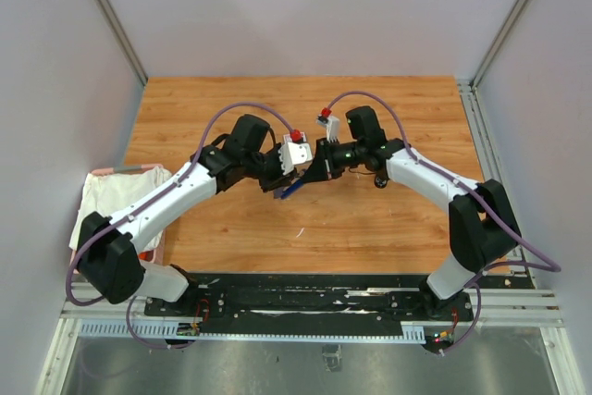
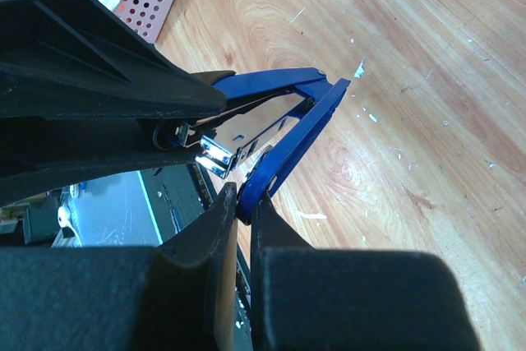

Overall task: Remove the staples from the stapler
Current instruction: Unload the staple at the center of the board.

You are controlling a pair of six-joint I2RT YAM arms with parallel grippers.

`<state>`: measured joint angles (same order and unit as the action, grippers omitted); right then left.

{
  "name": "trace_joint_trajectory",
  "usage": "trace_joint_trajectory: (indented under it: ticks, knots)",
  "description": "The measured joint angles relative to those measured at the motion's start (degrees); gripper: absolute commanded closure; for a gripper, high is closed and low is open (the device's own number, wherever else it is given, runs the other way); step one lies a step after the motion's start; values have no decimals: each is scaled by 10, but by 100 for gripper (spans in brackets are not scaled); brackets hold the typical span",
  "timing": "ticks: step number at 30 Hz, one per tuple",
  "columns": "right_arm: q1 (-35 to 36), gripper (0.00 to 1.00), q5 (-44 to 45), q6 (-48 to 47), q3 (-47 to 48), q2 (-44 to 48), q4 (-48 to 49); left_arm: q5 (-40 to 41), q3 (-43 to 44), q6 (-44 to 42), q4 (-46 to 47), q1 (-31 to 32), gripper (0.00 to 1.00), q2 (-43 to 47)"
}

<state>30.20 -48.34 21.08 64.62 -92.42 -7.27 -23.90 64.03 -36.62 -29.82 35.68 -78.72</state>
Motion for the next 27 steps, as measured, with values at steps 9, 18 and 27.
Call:
trace_joint_trajectory:
  ticks: [9,18,27]
  knots:
    - [-15,100,0,0,0,0,1,24,-13,0,20,1,100,14]
    - [-36,100,-7,0,-6,-3,14,56,-49,0,46,1,100,66]
    - [-60,100,-27,8,-16,-21,37,59,-71,5,61,-10,100,86]
